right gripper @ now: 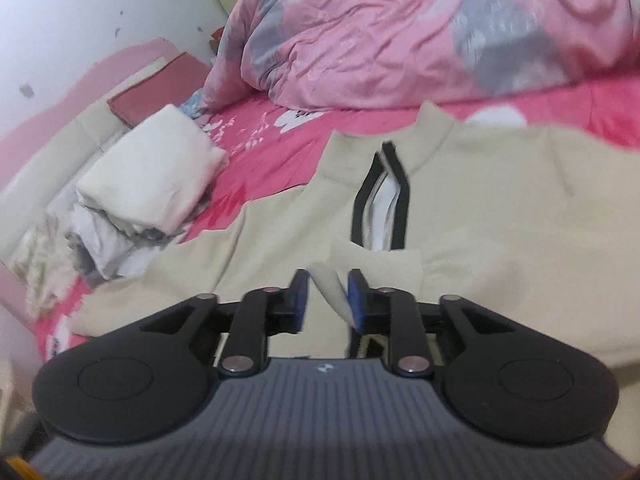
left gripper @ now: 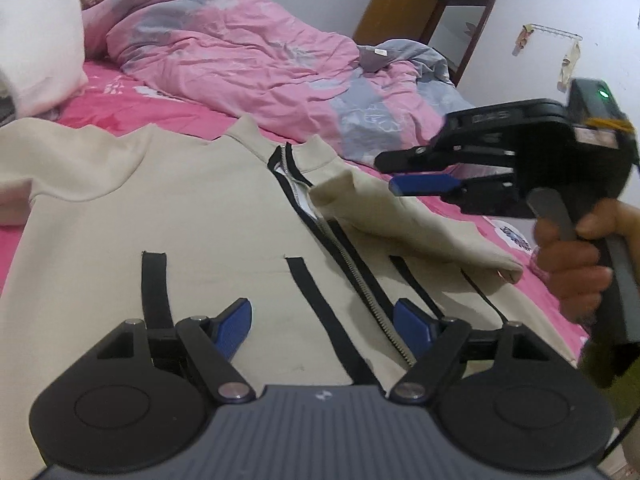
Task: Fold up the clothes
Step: 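Lay the held sleeve across the hoodie chest and open the right gripper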
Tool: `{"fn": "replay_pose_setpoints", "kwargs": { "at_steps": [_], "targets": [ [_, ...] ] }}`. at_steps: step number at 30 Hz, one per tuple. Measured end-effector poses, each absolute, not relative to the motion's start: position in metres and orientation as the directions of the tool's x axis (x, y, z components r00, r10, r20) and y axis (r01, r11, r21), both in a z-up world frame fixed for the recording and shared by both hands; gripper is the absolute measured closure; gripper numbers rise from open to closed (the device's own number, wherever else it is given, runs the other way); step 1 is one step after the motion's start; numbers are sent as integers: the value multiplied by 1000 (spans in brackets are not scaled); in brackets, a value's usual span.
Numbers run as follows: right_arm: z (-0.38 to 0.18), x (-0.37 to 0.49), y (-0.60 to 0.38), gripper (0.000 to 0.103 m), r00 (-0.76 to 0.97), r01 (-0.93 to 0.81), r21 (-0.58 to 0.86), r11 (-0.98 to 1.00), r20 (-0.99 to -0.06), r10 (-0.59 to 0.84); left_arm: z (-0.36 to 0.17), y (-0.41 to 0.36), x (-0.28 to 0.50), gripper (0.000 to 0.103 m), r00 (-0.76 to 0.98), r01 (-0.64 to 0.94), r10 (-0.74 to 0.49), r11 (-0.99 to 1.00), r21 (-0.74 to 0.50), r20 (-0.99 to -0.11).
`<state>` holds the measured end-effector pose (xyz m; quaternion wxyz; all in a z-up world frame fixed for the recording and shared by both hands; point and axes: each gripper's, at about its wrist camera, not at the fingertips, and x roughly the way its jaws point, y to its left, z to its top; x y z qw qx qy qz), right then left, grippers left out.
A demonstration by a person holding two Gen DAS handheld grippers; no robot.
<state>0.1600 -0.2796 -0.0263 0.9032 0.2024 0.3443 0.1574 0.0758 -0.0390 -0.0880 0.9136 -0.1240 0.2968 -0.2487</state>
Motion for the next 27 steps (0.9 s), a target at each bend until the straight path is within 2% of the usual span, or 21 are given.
{"fn": "replay_pose_setpoints", "kwargs": {
  "at_steps": [2,6,15,19,27],
  "targets": [
    [-27,155,-284,75,712,-143,530,836,-532,459,-89,-39,76,24,699,379,-528,845,-377,-482],
    [-26,136,-299,61,722,-117,637,762,-472,506,-92,-40,77,24,699,378,-525,847,-373,-485],
    [-50,78,-341,52,783,11,796,605,-383,490,-95,-42,77,23,699,373,-516,854,-362,-496],
    [-59,53,-349,46,795,45,802,595,-390,464,-95,-44,76,23,698,370,-510,858,-356,-504],
    [-60,34,-353,40,809,54,774,631,-404,427,-93,-40,79,23,692,352,-508,858,-374,-513]
  ]
}}
